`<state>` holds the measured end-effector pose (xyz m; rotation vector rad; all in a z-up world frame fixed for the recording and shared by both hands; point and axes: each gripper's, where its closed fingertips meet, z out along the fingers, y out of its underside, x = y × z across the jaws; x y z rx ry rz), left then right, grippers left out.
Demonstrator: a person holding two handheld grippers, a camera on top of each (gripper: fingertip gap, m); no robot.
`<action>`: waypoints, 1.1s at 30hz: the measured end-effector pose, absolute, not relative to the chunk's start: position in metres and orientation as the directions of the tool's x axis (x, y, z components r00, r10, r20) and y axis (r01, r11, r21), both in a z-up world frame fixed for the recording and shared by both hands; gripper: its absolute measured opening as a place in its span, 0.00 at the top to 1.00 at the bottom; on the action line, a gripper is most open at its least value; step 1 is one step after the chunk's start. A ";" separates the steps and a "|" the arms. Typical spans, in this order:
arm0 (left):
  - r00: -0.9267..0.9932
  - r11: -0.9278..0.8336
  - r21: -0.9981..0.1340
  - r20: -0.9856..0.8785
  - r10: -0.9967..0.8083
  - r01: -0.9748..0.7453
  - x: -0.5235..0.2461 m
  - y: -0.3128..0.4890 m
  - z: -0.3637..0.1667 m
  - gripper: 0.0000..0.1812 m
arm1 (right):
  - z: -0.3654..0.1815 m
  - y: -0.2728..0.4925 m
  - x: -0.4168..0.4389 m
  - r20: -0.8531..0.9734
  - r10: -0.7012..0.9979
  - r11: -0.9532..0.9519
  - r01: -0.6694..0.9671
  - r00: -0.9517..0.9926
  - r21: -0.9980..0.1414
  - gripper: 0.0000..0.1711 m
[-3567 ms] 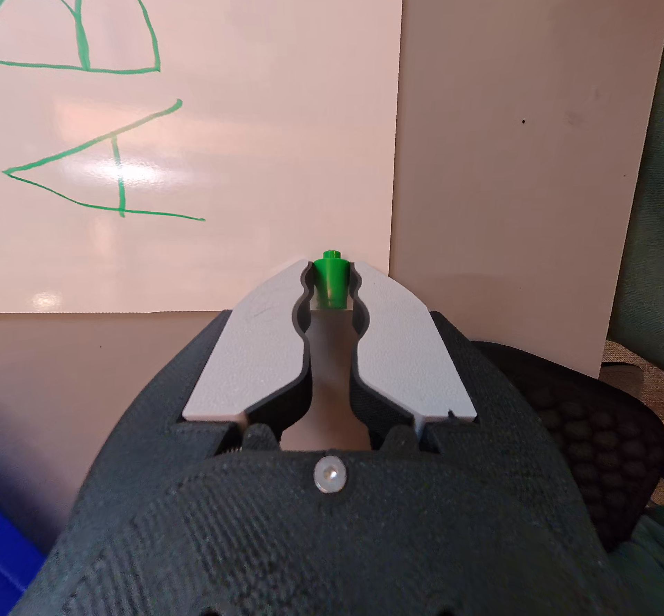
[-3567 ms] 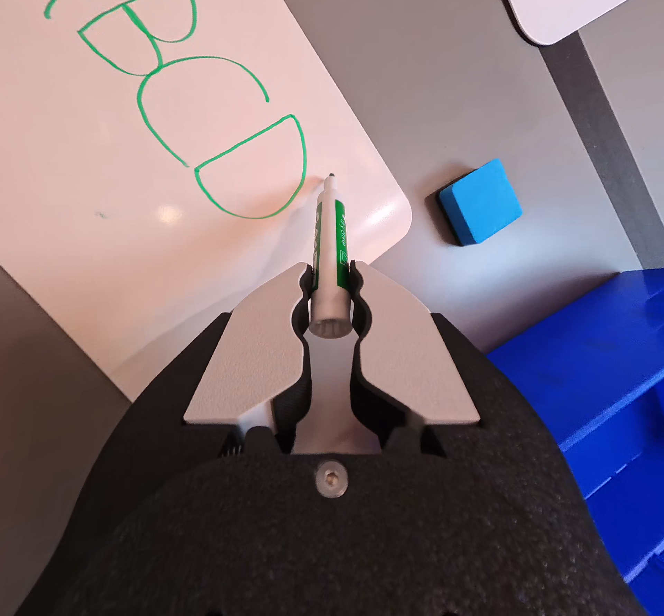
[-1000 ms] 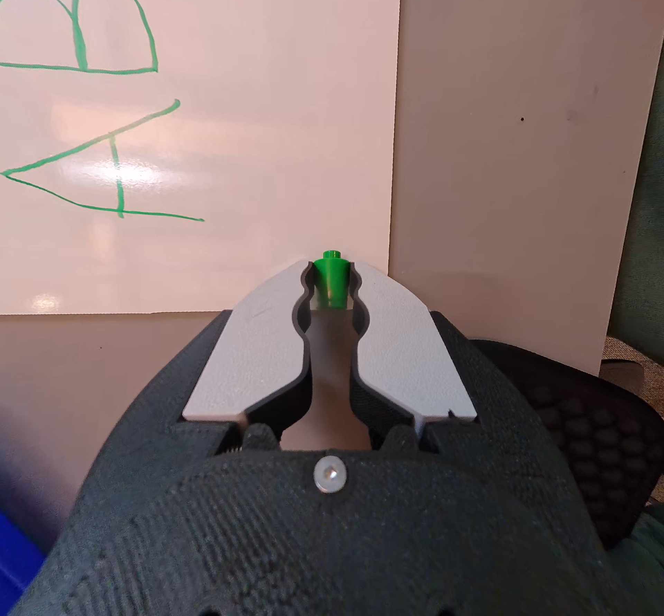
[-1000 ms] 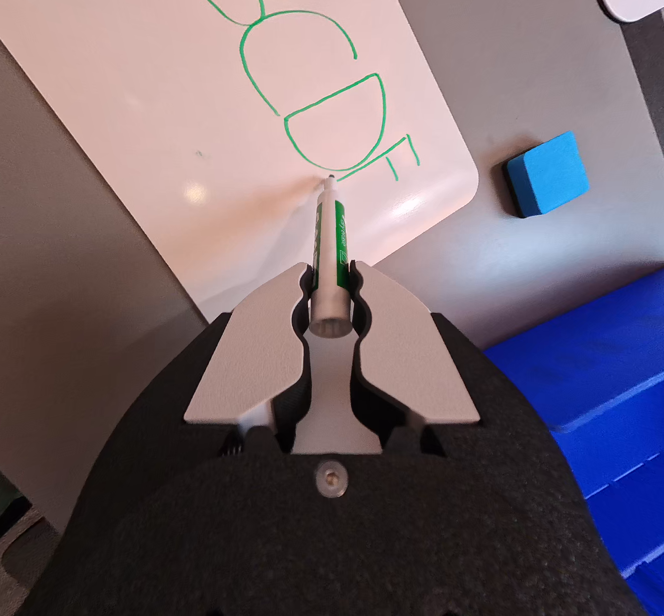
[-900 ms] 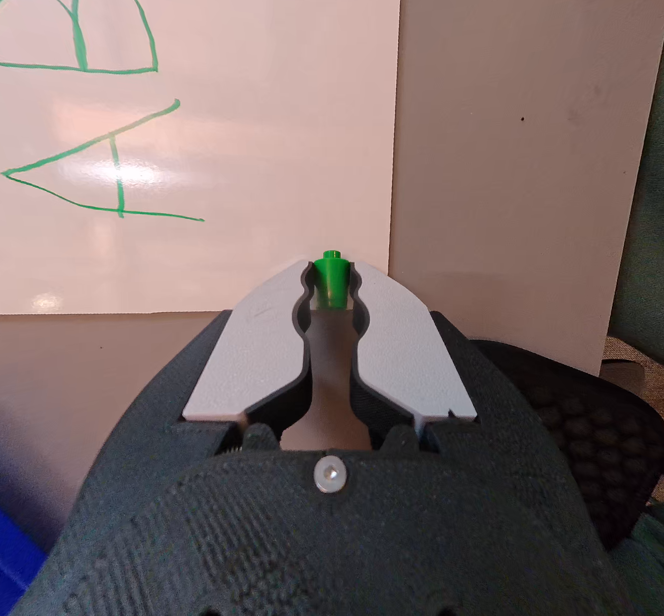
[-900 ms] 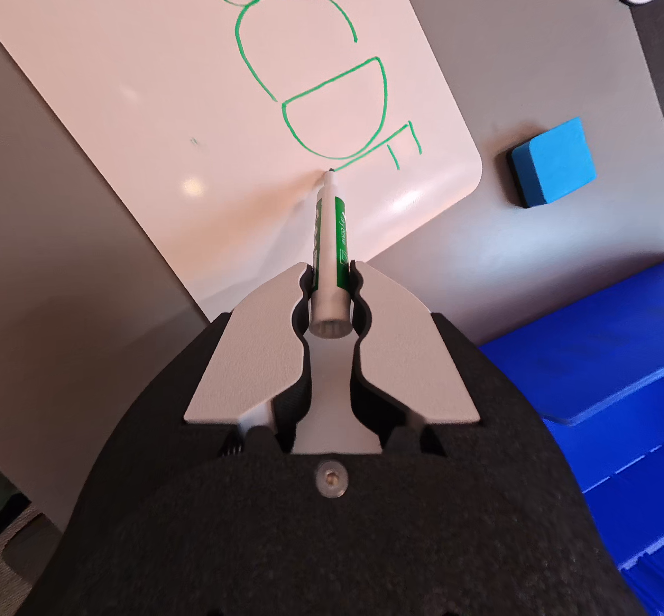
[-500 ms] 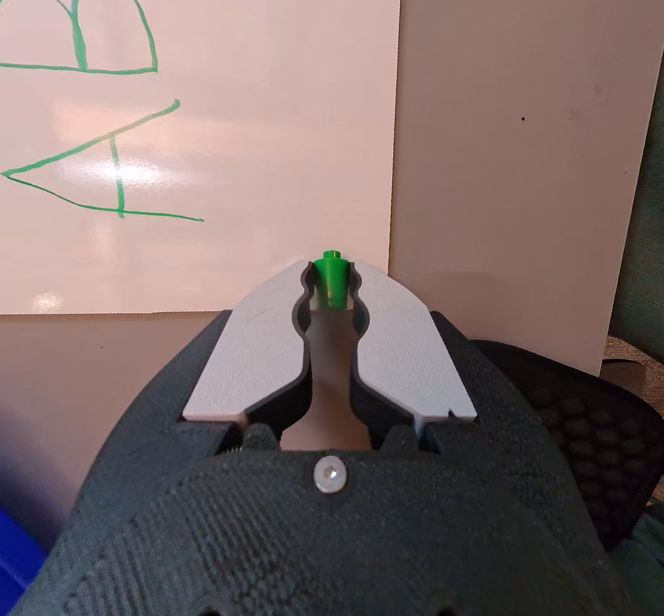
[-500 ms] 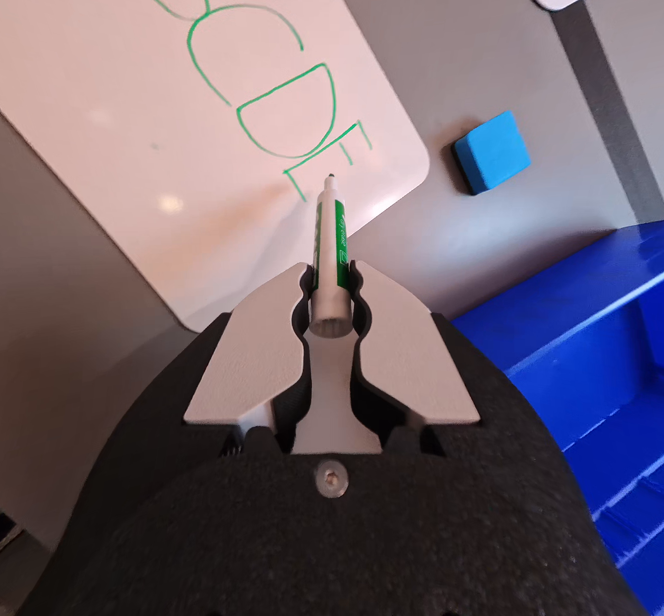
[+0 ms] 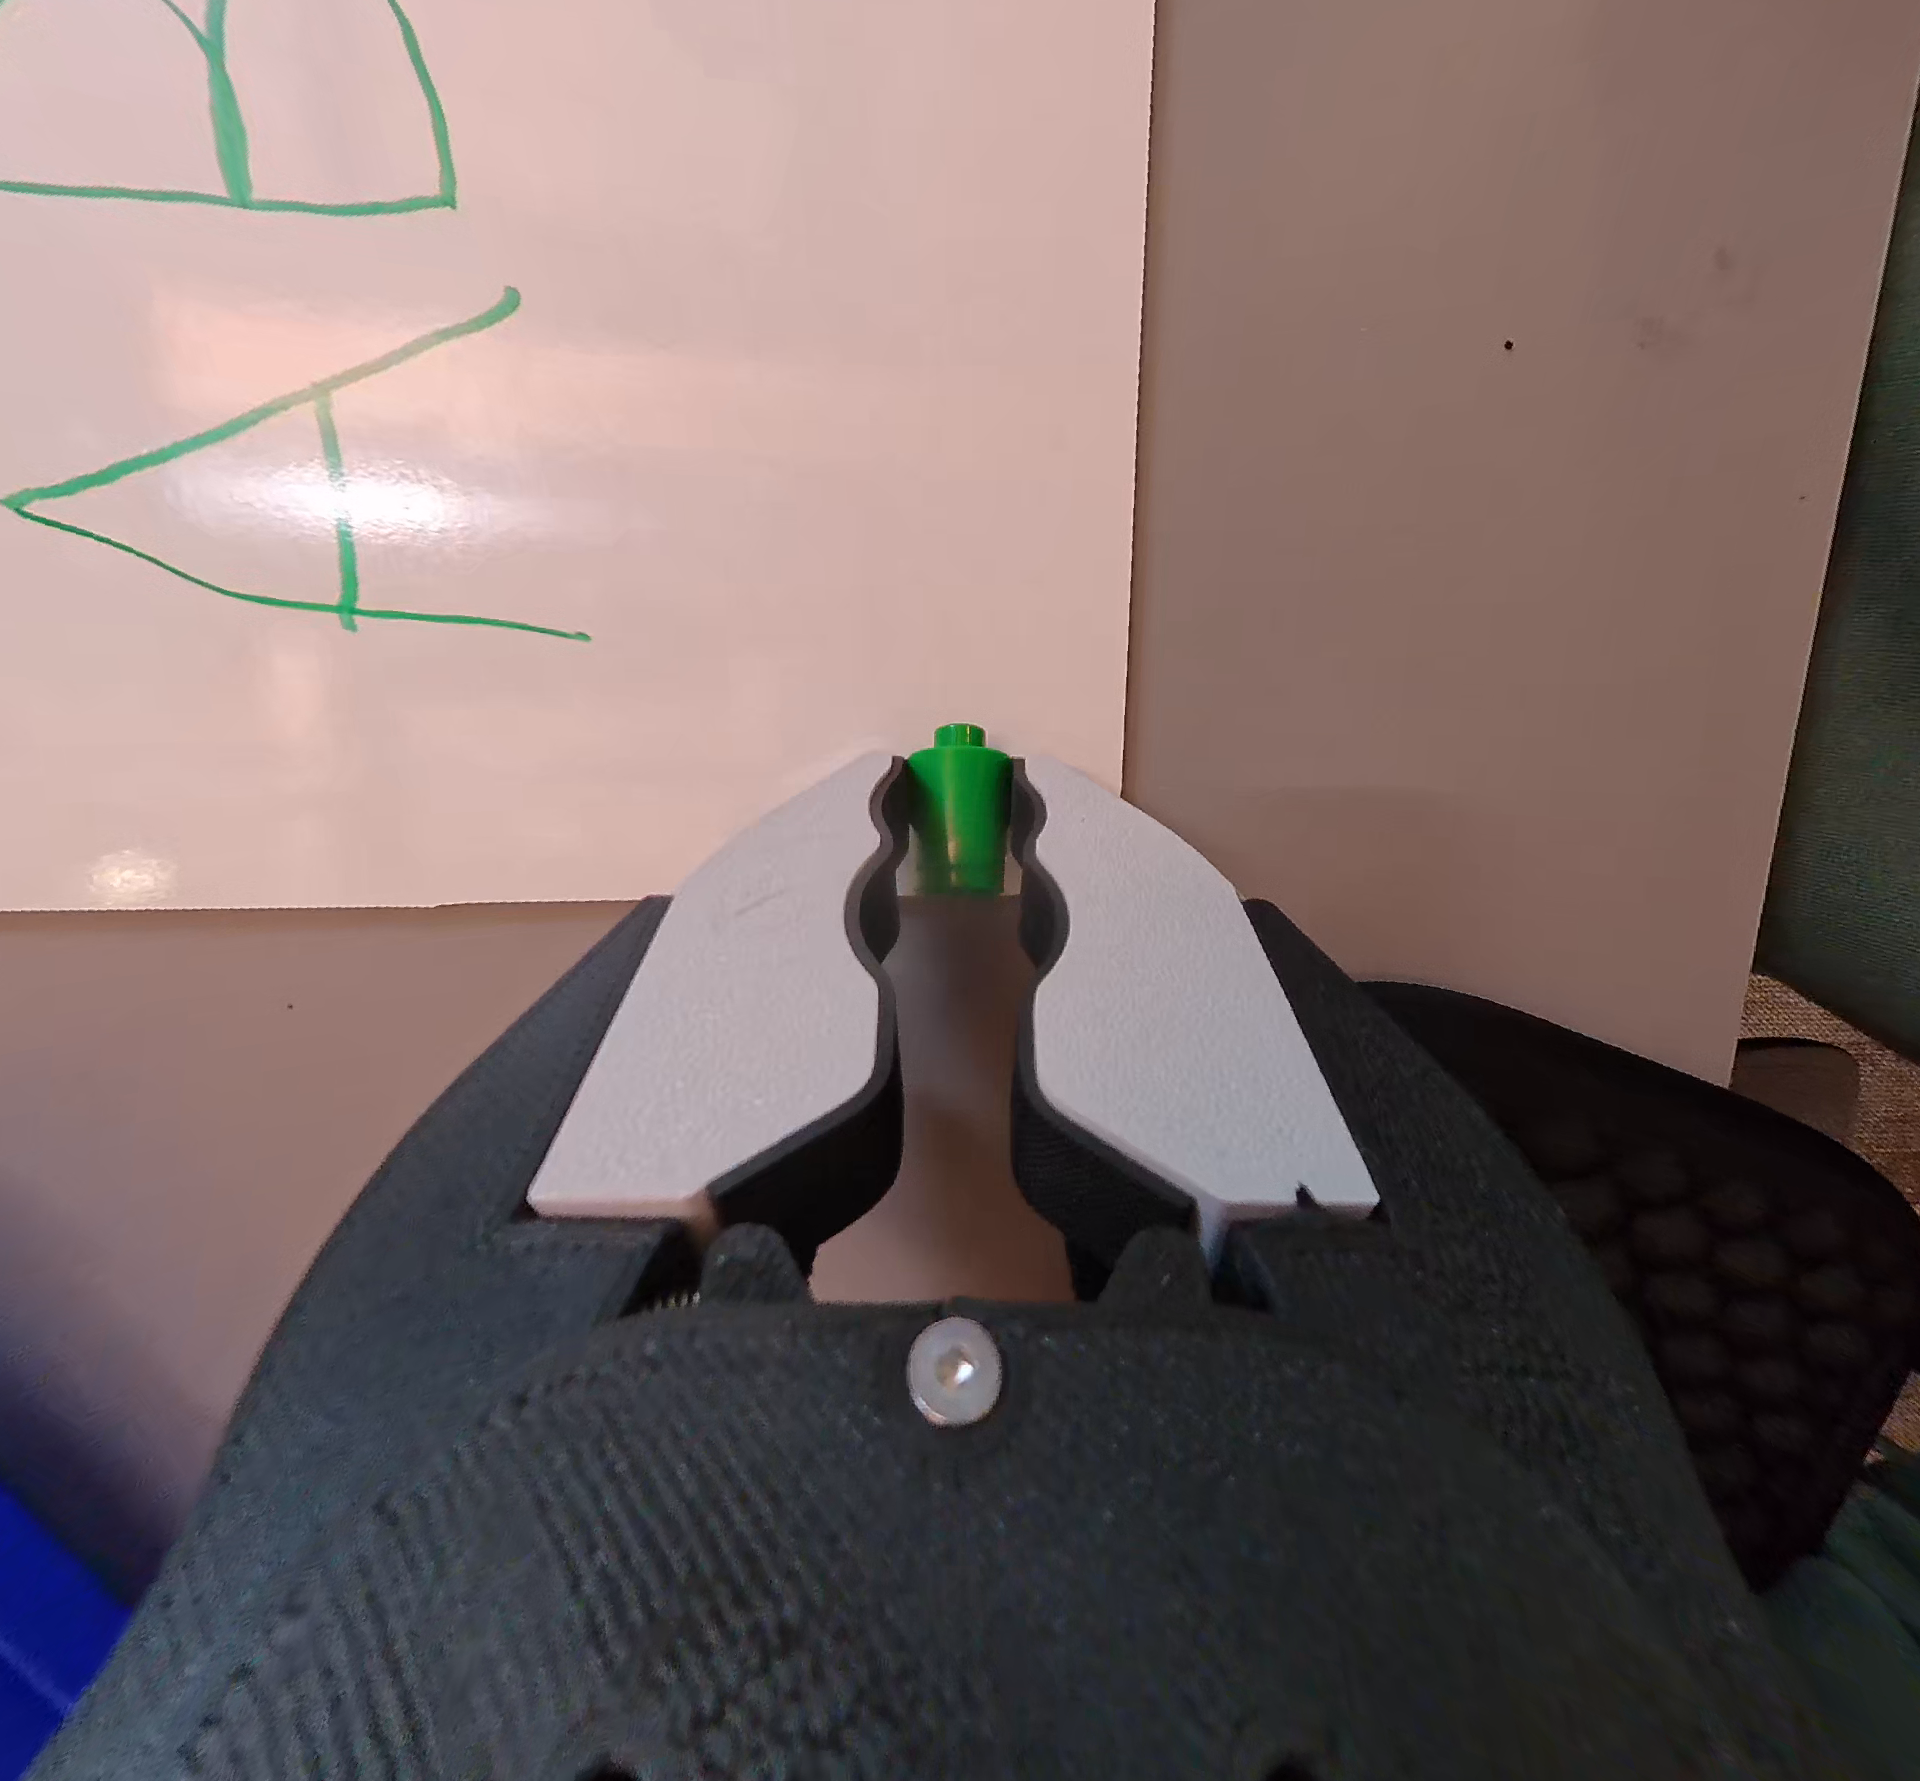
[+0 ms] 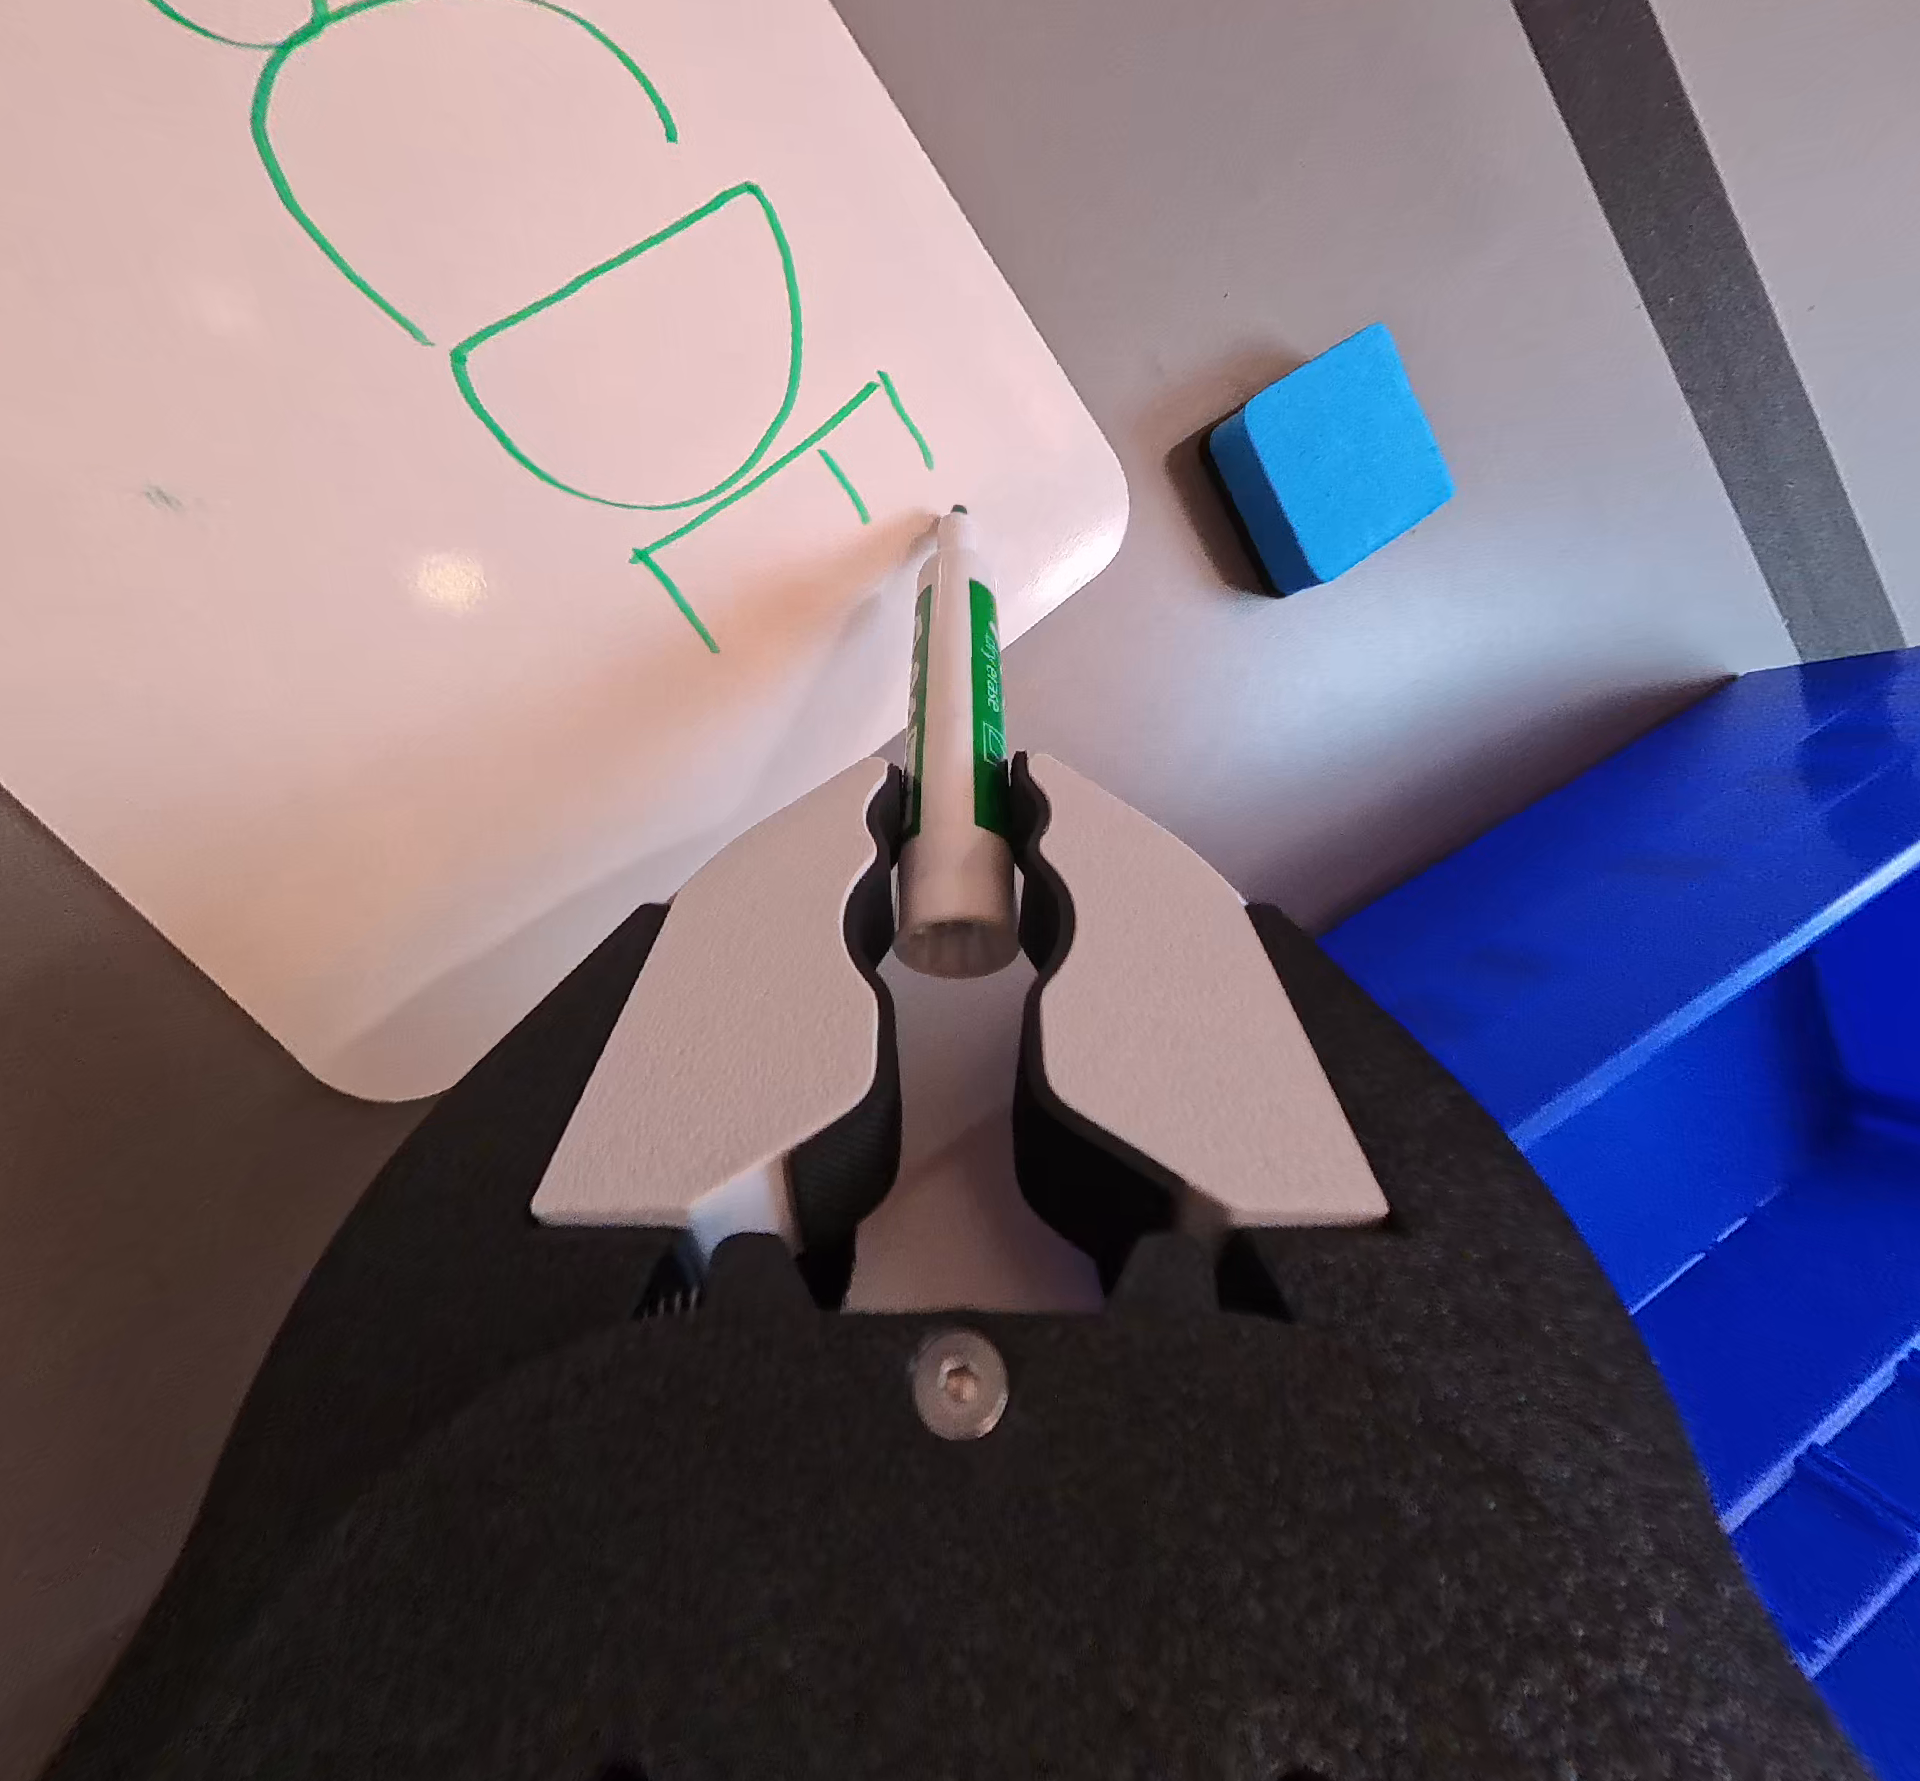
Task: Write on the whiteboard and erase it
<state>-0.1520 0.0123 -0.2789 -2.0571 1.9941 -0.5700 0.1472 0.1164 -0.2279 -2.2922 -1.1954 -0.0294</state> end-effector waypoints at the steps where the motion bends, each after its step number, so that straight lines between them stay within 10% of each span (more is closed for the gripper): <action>1: 0.004 -0.055 -0.417 0.122 -0.992 -0.907 -0.152 0.012 -0.279 0.89 | -0.229 0.114 0.147 0.261 0.755 -0.454 0.767 0.602 -0.454 0.88; 33: 0.004 -0.057 -0.422 0.124 -0.992 -0.905 -0.152 0.012 -0.279 0.89 | -0.229 0.112 0.141 0.312 0.739 -0.424 0.771 0.598 -0.475 0.88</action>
